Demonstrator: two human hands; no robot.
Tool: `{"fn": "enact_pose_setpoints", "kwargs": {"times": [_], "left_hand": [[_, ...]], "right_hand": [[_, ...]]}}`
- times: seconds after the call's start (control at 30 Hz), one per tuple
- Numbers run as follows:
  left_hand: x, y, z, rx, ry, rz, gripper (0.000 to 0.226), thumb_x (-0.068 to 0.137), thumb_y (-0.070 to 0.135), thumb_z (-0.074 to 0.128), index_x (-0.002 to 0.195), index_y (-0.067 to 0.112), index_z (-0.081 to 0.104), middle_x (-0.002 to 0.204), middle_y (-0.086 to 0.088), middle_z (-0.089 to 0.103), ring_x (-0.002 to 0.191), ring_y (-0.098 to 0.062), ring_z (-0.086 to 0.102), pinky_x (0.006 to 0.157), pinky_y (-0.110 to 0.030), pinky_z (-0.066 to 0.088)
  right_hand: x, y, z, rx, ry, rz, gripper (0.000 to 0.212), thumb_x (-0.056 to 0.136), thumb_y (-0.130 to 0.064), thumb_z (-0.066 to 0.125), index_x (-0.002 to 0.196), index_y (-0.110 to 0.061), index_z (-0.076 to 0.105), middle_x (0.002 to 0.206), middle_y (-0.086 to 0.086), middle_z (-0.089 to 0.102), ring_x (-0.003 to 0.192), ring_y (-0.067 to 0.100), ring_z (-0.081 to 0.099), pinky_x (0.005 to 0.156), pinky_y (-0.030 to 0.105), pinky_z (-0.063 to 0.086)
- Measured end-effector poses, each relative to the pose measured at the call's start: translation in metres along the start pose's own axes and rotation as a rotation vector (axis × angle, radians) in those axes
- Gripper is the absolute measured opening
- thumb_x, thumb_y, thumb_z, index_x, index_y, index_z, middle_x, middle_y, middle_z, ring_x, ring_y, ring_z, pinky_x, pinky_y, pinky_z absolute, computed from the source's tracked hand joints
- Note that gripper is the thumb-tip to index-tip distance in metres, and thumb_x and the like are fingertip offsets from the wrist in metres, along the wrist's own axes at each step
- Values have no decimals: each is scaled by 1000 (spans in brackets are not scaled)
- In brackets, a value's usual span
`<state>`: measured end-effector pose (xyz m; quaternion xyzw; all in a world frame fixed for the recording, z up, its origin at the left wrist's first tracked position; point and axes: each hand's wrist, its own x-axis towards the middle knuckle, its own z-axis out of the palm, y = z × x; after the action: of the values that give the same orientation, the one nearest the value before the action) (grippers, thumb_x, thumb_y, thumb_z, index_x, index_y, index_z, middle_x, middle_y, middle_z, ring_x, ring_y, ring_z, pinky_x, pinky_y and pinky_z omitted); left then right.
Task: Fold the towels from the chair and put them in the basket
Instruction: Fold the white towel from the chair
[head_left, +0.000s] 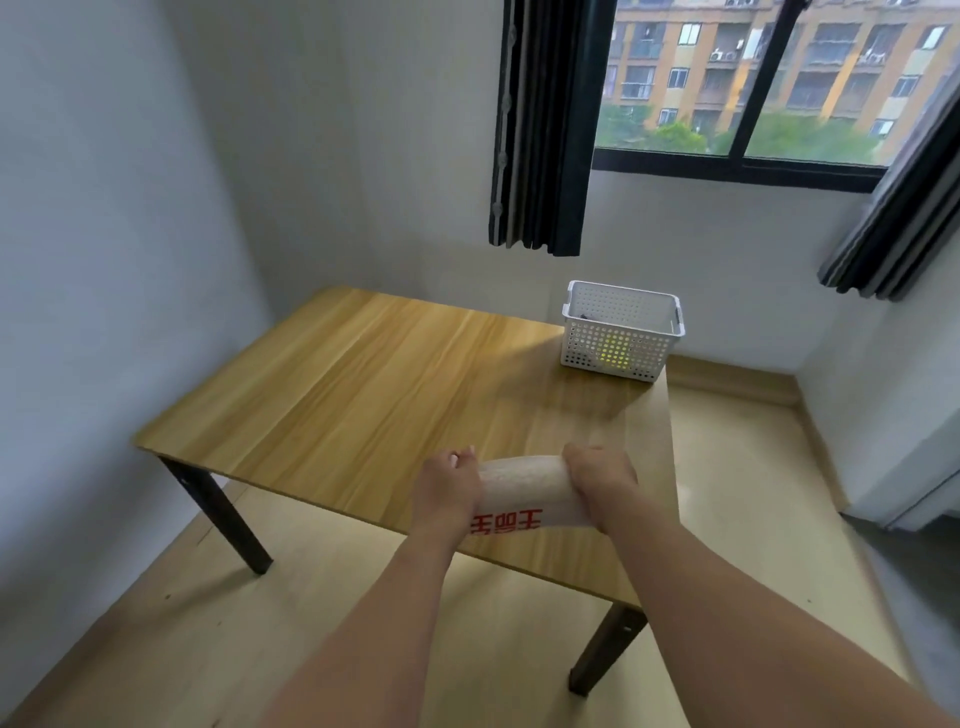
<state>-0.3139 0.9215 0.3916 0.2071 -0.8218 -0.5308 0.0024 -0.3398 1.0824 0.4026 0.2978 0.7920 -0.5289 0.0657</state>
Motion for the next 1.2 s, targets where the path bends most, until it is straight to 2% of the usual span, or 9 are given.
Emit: {"fn": "enact_pose_setpoints", "kwargs": {"times": [0.17, 0.3, 0.4, 0.6, 0.73, 0.9, 1.0, 1.13, 1.2], "left_hand": [[41, 18, 54, 73, 2, 8, 34, 96, 34, 46, 94, 5, 65, 93, -13, 66, 81, -27, 62, 65, -33, 43], [58, 41, 131, 99, -3, -10, 36, 97, 36, 46, 90, 6, 66, 96, -14, 68, 83, -27, 61, 67, -34, 46], [74, 73, 186, 104, 53, -15, 41, 98, 38, 46, 109, 3, 64, 117, -13, 65, 100, -28, 61, 76, -30, 44], [94, 125, 255, 129, 148, -77, 34, 96, 42, 46, 80, 13, 53, 90, -1, 63, 73, -18, 57, 65, -32, 44], [107, 142, 283, 135, 226, -137, 28, 96, 42, 47, 90, 16, 54, 87, 0, 54, 84, -24, 59, 78, -37, 50], [140, 155, 328, 226, 79, -157, 41, 96, 49, 43, 84, 13, 58, 81, -4, 66, 66, -13, 58, 55, -28, 38], [160, 174, 369, 164, 81, -174, 49, 95, 51, 43, 91, 6, 61, 78, -5, 66, 64, -16, 56, 56, -30, 38], [201, 211, 407, 46, 165, -157, 48, 91, 56, 50, 73, 11, 53, 59, 5, 55, 54, -14, 49, 55, -30, 35], [218, 229, 415, 8, 164, -148, 56, 78, 69, 56, 72, 14, 50, 60, 6, 53, 56, -14, 48, 59, -31, 37]], "right_hand": [[62, 6, -18, 76, -73, 31, 34, 88, -31, 51, 112, -12, 63, 109, 13, 63, 96, 32, 58, 86, 41, 52], [133, 8, -63, 56, -91, 62, 27, 82, -33, 51, 97, -14, 65, 98, 11, 64, 88, 32, 61, 84, 45, 55], [194, -3, -97, 68, -117, -7, 19, 79, -28, 55, 78, -13, 67, 88, 12, 67, 82, 32, 63, 82, 45, 56], [292, -28, -142, -25, -241, -87, 25, 79, -28, 56, 78, -7, 70, 84, 13, 67, 78, 30, 62, 74, 37, 53], [333, -40, -152, -64, -327, -113, 24, 76, -34, 58, 64, -13, 64, 77, 9, 64, 72, 27, 60, 71, 34, 52], [396, -55, -172, -123, -380, -146, 23, 77, -36, 60, 66, -15, 61, 77, 10, 66, 73, 27, 65, 70, 36, 54], [452, -72, -184, -172, -412, -168, 21, 78, -37, 60, 71, -17, 62, 81, 7, 67, 74, 25, 65, 70, 35, 55], [524, -108, -188, -186, -482, -193, 30, 82, -45, 62, 80, -16, 65, 80, 4, 65, 71, 21, 62, 70, 30, 51], [548, -136, -193, -134, -575, -124, 34, 83, -47, 66, 84, -13, 68, 84, 8, 68, 76, 25, 67, 75, 36, 57]]}}
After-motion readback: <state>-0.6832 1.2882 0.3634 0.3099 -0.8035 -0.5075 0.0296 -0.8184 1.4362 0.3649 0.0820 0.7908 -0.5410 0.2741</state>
